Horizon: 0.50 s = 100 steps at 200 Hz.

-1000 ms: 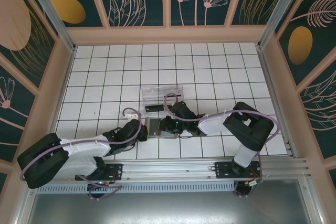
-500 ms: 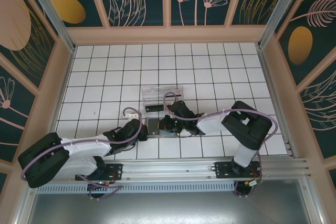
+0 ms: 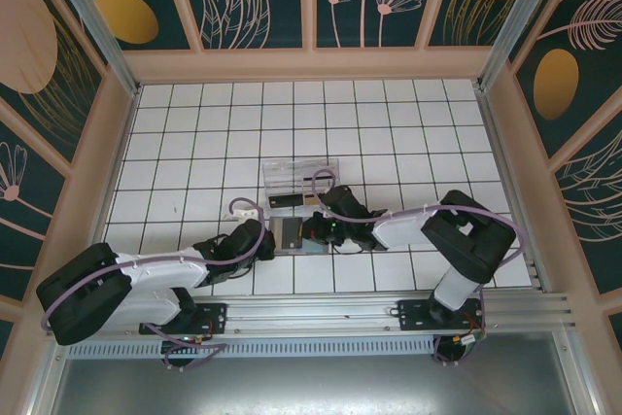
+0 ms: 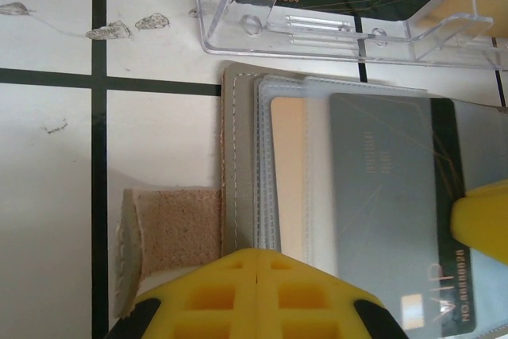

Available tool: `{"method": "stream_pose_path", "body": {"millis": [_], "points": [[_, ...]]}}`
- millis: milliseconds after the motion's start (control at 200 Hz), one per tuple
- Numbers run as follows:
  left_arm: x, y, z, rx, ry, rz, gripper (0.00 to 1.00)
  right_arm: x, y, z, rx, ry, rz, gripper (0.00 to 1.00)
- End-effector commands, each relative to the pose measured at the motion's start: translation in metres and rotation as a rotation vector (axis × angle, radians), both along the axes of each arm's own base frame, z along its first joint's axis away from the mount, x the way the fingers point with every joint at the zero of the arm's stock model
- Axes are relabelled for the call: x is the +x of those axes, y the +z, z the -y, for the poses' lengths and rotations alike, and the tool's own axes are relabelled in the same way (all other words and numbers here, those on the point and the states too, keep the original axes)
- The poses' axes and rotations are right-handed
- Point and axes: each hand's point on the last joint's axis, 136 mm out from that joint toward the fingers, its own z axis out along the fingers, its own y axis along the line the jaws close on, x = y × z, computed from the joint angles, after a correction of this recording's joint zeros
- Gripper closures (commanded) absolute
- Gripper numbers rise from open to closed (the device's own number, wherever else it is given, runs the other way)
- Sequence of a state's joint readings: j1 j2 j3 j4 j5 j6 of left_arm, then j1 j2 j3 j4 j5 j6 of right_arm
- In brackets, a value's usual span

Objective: Take the credit cards out of the card holder

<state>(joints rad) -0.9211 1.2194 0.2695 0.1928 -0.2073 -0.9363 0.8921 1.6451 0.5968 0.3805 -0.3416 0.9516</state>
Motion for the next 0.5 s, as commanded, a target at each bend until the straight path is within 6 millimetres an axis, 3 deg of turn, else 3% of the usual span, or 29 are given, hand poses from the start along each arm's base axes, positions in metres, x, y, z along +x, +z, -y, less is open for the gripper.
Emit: {"method": "stream_pose_path", "body": {"millis": [0,495], "points": [[-0.01,-0.019,-0.015,0.078,0.008,-0.062,1.0,-0.003,-0.007,0.02,-0.055,-0.013,0.003,1.0],[-0.01,-0.017,-0.015,0.075,0.006,-0.056,1.0,-0.014,-0.005,0.068,-0.045,-0.074,0.001,1.0]]}}
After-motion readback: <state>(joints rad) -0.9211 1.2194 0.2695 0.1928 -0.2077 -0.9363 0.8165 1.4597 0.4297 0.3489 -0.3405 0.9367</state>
